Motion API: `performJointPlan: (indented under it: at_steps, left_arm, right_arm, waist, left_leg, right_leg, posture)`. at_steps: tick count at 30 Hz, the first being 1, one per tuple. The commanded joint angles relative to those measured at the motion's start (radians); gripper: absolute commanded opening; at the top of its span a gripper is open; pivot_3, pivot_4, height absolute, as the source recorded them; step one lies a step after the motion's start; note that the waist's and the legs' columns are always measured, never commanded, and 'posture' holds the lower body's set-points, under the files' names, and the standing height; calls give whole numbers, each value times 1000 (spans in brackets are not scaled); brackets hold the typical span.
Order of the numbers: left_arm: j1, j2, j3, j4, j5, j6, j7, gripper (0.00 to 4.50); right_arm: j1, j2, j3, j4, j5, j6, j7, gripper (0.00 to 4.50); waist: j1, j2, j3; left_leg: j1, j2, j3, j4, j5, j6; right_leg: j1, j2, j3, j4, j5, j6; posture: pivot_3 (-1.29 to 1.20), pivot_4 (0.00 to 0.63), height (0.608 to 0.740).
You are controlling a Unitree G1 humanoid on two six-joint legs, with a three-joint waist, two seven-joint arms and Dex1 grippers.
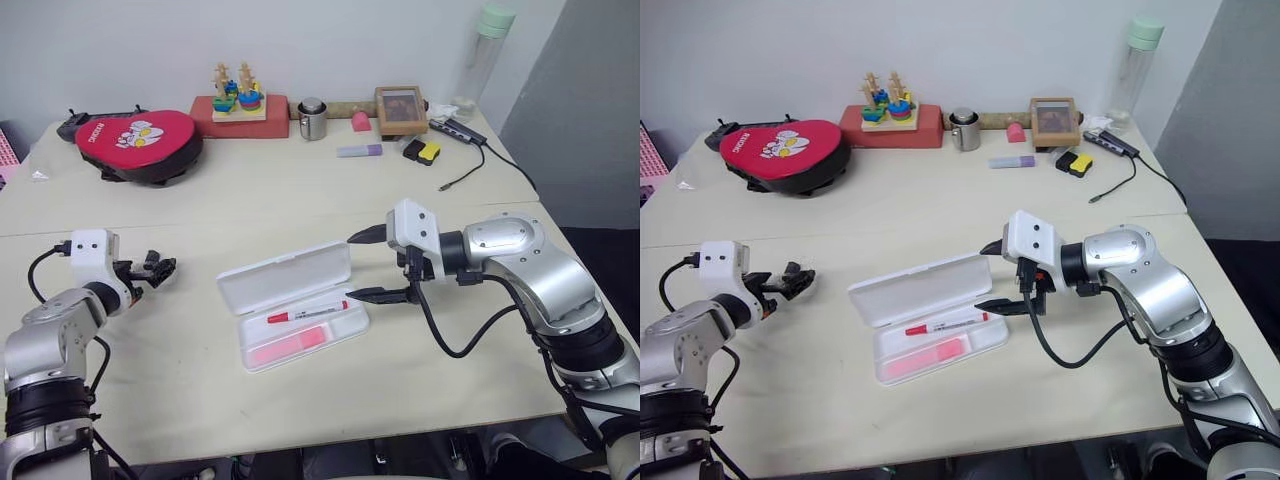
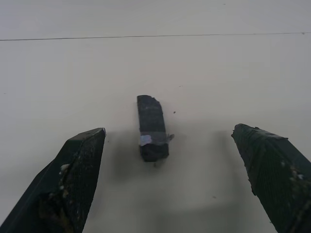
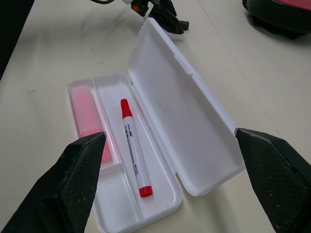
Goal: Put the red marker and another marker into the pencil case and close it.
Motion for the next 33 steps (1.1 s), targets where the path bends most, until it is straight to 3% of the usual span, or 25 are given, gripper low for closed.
performJointPlan:
  at_steps: [1,3,4,6,23,33]
  left_arm:
    - [-34,-3,-5,29,24,-15,28,4500]
    - [-48,-9,-14,47,31,-25,27,4500]
    - [-53,-11,-17,54,33,-27,27,4131]
    - [-59,-13,-17,60,32,-24,30,3893]
    - [-57,-11,-8,92,48,-16,56,531]
    - [-38,-3,6,67,49,-13,64,470]
  right_arm:
    - [-18,-2,-11,-33,9,-4,-3,4451]
    - [-16,-2,-9,-32,8,-5,-5,4451]
    - [-15,-2,-9,-32,7,-6,-6,4500]
    - [-12,-3,-9,-34,8,-6,-6,4500]
    - [9,-18,-12,-31,5,-20,1,4500]
    - [4,-37,-21,-33,15,-21,21,4500]
  waist:
    - [0,0,0]
    - [-1,0,0]
    - [-1,0,0]
    - [0,0,0]
    - [1,0,0]
    - [0,0,0]
  left_leg:
    - [0,0,0,0,0,0]
    - [0,0,0,0,0,0]
    - [0,0,0,0,0,0]
    - [0,0,0,0,0,0]
    - [0,0,0,0,0,0]
    - [1,0,0,0,0,0]
  right_leg:
    - [0,0,0,0,0,0]
    - [0,0,0,0,0,0]
    - [0,0,0,0,0,0]
    - [0,0,0,0,0,0]
    - [0,0,0,0,0,0]
    - [0,0,0,0,0,0]
  posture:
    - [0,150,740]
    - [0,150,740]
    - [0,150,740]
    - [0,150,740]
    - [0,150,740]
    - [0,150,740]
